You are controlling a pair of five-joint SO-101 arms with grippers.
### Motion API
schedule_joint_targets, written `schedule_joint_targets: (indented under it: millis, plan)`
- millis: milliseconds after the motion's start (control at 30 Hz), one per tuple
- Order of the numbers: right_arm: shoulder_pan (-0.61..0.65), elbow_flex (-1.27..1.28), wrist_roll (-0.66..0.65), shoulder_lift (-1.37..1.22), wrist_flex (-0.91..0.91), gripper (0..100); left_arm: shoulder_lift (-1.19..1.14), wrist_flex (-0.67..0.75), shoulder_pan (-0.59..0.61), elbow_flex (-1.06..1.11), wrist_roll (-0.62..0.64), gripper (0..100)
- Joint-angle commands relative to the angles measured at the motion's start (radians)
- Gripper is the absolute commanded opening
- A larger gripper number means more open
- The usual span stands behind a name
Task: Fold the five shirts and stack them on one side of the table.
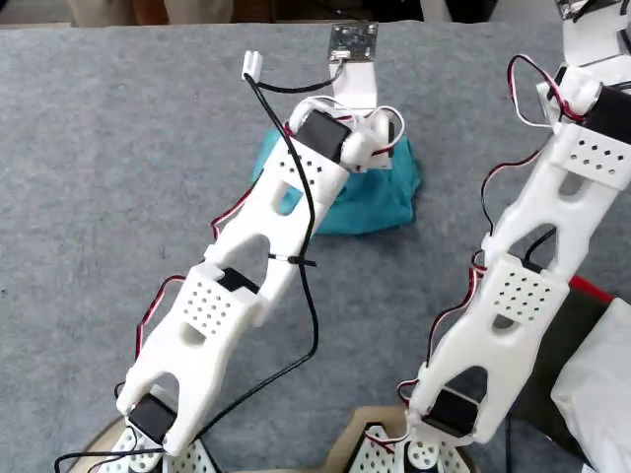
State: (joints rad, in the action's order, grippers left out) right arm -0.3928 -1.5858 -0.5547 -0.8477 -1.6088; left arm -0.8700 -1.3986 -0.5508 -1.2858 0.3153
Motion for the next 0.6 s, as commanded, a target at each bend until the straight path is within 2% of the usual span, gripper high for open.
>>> schedule_joint_targets:
  millis: [0, 200, 367, 567]
  plan:
    - [-0.016, -0.044, -0.012, 0.005, 0.018, 0.6, 0.067, 0.031, -0.021, -0.031, 0.011, 2]
    - [-0.016, -0.044, -0.012, 0.007, 0.018, 0.6, 0.048, 0.084, -0.031, -0.009, 0.048, 3]
    - [-0.016, -0.044, -0.012, 0.007, 0.018, 0.9, 0.015, 0.083, -0.028, -0.006, 0.144, 18]
    - [-0.016, -0.044, -0.012, 0.007, 0.018, 0.9, 0.018, 0.078, -0.018, -0.031, 0.166, 23]
